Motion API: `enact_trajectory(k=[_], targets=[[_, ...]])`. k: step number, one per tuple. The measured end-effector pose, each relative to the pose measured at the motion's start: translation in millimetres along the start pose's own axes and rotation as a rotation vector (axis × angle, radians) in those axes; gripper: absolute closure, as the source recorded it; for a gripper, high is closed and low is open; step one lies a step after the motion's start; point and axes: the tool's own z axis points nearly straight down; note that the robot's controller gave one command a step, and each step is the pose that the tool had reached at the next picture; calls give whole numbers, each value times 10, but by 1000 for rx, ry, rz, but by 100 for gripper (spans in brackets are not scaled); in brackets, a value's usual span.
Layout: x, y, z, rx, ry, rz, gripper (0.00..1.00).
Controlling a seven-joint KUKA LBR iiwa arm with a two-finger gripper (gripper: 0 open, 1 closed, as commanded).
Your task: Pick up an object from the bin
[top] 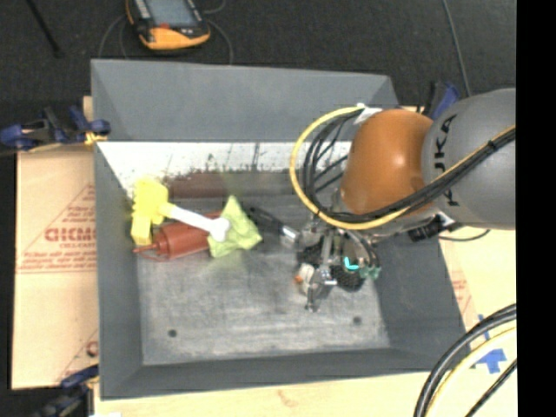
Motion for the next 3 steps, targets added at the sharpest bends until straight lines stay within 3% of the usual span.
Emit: enact_trajectory(k=[1,2,3], targets=[[-17,0,-38,0,-7,0,0],[-492,-592,721,-11,-9,-89,100],[-492,-592,721,-11,-9,-88,100]])
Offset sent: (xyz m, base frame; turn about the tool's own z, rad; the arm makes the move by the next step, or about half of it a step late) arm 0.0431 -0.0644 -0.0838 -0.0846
